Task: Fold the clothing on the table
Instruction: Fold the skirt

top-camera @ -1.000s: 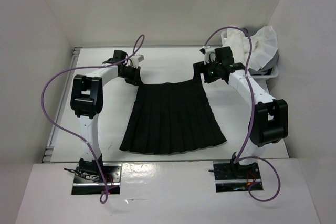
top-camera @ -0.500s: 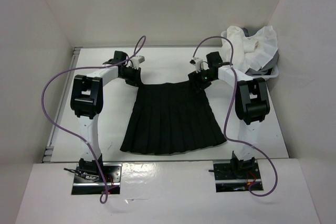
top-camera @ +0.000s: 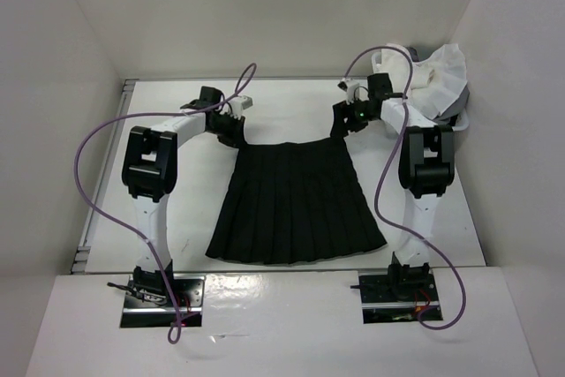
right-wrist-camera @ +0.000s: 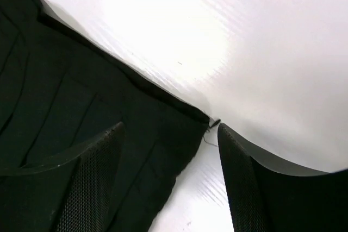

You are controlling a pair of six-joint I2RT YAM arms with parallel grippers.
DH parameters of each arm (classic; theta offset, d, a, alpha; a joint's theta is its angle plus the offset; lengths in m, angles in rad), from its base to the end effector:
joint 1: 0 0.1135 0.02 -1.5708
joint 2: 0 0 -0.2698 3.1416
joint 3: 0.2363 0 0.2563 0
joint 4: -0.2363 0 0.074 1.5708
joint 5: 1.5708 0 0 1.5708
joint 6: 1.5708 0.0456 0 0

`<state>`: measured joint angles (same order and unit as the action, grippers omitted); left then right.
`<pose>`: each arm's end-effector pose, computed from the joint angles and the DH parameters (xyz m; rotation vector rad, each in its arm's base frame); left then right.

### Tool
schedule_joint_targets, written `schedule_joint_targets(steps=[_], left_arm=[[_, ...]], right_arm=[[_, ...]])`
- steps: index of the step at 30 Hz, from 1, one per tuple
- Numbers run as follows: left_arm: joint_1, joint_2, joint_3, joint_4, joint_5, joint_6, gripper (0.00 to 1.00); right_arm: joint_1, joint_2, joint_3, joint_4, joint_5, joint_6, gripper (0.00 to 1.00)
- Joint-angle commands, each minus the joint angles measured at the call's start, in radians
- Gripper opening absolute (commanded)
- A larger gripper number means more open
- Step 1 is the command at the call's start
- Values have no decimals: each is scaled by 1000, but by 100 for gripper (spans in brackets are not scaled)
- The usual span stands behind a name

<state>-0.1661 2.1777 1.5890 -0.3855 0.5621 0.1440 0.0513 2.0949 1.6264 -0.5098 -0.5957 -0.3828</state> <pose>0.4671 -0.1029 0.1535 0.5964 2.3997 -0.7194 0.4649 0.0495 0.1954 -0.7368 2.2965 0.6061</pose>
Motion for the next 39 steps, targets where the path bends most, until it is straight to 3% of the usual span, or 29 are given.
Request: schedule_joint_targets(steps=[1,22,39], left_arm=[[-15,-52,-14,-6,9,34,5],[-15,-52,-14,-6,-10,43,5],[-15,-52,-14,-6,-10,43,5]], right_arm=[[-8,51,33,4,-50,-14,73],[-47,51,-37,13,-121,-33,73],[-47,88,-28,31,-151,7,63]])
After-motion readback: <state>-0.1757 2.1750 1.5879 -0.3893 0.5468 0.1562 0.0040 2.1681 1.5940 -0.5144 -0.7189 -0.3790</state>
